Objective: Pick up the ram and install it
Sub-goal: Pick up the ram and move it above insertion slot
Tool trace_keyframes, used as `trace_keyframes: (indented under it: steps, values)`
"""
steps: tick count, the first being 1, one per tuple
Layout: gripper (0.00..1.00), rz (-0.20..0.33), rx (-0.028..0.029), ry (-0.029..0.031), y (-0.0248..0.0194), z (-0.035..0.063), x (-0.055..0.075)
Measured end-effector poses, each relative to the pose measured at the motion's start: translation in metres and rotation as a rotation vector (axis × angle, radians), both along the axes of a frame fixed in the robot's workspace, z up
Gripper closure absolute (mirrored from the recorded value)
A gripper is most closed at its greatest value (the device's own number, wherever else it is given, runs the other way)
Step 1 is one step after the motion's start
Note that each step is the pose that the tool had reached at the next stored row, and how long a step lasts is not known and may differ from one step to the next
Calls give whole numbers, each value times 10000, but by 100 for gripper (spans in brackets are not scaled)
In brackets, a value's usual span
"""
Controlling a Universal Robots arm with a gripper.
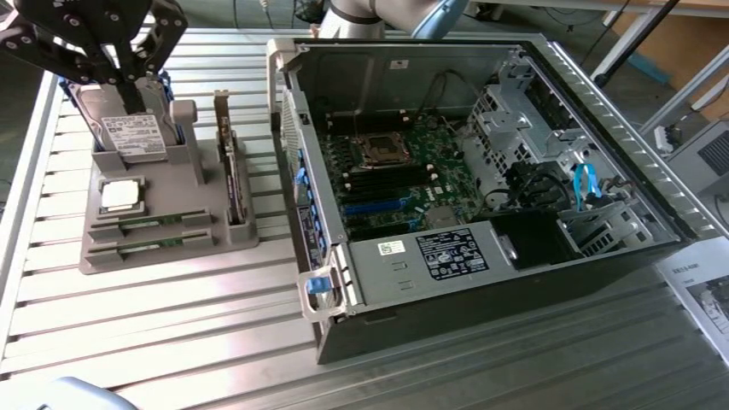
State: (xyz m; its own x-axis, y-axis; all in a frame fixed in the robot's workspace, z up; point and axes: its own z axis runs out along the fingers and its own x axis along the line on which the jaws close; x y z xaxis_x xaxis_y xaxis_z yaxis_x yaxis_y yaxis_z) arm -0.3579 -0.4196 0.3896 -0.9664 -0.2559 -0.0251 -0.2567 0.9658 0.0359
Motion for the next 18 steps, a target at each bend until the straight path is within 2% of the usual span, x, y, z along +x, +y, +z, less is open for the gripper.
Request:
trace_keyframes:
  steps: [15,18]
  values:
    - [90,2453,0,0,0,0,0]
    - [90,3307,0,0,0,0,0]
